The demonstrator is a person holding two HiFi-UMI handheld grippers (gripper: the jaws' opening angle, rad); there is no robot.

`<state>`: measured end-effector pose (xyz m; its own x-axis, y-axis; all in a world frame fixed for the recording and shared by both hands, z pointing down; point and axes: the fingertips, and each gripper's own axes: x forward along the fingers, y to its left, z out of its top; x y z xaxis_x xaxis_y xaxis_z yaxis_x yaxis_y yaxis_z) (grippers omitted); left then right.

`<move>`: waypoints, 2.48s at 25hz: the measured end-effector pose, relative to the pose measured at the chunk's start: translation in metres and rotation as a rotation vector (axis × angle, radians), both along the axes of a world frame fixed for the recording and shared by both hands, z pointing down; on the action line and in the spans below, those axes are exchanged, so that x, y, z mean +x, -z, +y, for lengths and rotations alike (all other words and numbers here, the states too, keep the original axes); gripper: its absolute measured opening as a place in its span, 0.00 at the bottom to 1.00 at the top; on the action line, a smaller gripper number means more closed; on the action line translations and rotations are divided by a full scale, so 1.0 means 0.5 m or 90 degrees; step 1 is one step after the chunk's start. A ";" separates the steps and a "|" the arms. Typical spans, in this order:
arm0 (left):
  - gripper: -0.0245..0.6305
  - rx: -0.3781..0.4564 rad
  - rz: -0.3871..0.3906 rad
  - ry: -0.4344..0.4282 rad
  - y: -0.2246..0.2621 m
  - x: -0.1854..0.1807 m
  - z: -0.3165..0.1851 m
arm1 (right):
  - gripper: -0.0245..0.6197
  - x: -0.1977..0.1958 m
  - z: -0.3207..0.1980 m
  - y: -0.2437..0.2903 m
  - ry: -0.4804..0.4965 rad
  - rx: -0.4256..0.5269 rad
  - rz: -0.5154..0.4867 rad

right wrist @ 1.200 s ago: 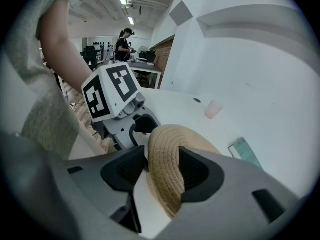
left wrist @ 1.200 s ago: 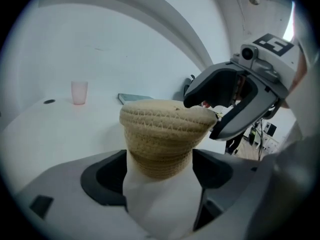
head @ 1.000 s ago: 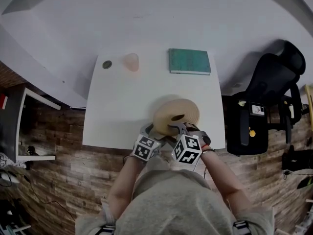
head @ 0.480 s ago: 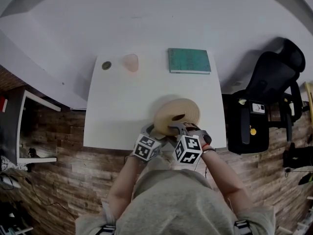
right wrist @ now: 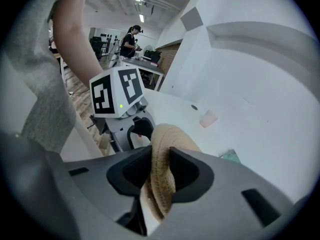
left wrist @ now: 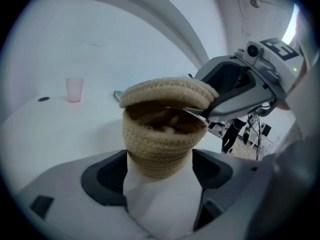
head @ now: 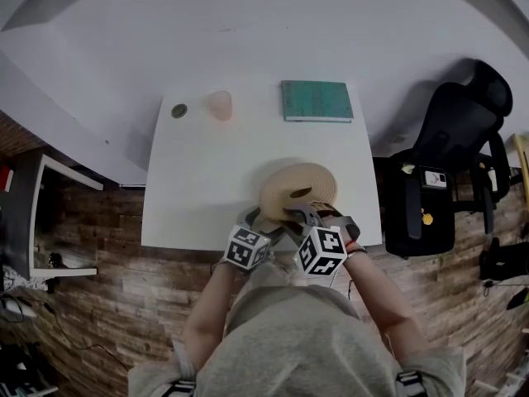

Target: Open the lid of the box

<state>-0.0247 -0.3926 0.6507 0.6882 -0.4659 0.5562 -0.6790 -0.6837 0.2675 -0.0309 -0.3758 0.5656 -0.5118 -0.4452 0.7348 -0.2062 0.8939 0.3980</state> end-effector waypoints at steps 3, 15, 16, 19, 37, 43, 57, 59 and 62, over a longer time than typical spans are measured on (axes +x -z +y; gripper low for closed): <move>0.61 0.003 0.001 0.003 0.004 -0.002 0.007 | 0.20 0.004 -0.004 0.022 -0.009 0.022 -0.011; 0.61 0.014 0.007 0.034 0.030 -0.021 0.025 | 0.16 0.045 -0.042 0.099 -0.091 0.081 -0.095; 0.61 0.017 0.008 0.036 0.034 -0.024 0.026 | 0.16 0.050 -0.045 0.109 -0.101 0.084 -0.107; 0.61 0.026 0.013 0.041 0.046 -0.028 0.030 | 0.15 0.064 -0.055 0.134 -0.133 0.092 -0.143; 0.61 0.106 0.056 0.111 0.146 -0.026 0.099 | 0.15 0.230 -0.028 0.273 -0.343 0.137 -0.411; 0.61 0.131 0.075 0.133 0.184 -0.019 0.158 | 0.15 0.284 0.029 0.297 -0.386 0.134 -0.485; 0.61 0.196 0.120 0.155 0.267 -0.003 0.307 | 0.15 0.302 0.203 0.318 -0.398 0.118 -0.593; 0.60 0.205 0.126 0.158 0.276 -0.003 0.328 | 0.15 0.297 0.231 0.319 -0.394 0.117 -0.601; 0.60 0.218 0.135 0.161 0.291 0.001 0.360 | 0.15 0.291 0.275 0.319 -0.390 0.112 -0.613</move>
